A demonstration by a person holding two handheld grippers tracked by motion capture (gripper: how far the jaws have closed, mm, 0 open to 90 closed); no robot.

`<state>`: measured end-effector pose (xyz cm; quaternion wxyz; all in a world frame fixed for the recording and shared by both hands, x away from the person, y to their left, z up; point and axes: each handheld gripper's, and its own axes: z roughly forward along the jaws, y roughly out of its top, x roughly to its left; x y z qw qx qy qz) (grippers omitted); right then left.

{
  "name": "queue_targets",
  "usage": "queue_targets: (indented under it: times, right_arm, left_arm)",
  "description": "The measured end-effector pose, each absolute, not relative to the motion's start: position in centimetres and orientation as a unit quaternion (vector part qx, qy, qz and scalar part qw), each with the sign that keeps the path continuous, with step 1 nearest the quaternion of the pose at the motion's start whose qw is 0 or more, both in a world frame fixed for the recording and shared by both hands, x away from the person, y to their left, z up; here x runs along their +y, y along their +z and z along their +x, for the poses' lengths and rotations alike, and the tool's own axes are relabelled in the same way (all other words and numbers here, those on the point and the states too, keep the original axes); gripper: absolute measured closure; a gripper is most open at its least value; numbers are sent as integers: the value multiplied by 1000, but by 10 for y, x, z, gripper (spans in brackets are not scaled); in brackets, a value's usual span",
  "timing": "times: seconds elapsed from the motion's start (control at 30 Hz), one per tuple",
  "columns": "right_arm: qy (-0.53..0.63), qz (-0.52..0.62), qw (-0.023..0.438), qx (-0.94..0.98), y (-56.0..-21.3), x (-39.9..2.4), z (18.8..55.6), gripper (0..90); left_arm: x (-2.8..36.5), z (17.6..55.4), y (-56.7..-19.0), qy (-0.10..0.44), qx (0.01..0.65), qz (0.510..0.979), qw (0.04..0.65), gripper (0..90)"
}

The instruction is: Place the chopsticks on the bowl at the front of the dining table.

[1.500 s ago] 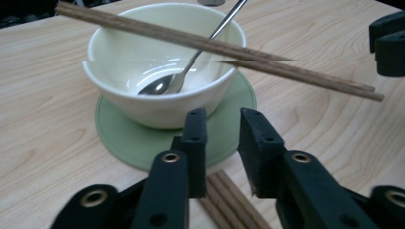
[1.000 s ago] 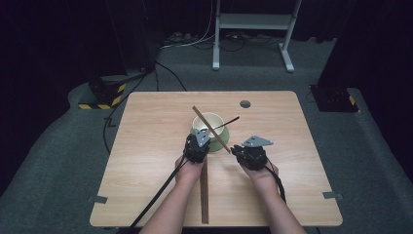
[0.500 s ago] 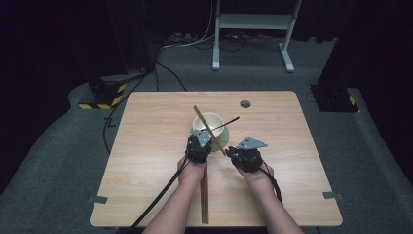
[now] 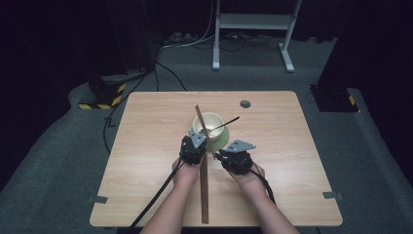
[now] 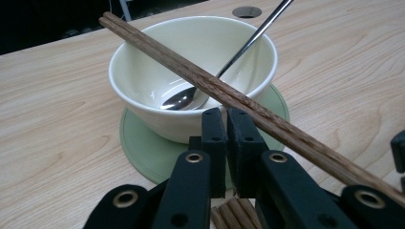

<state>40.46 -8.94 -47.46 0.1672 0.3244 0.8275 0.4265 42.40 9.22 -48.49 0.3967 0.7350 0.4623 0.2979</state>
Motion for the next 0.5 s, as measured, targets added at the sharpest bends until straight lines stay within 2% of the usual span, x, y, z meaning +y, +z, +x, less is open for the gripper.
queue_targets:
  times: [0.5]
  right_arm:
    - [432,318,160,828,-476,-79,407,740]
  left_arm:
    - [98,425,-485,297,470,729,400,856]
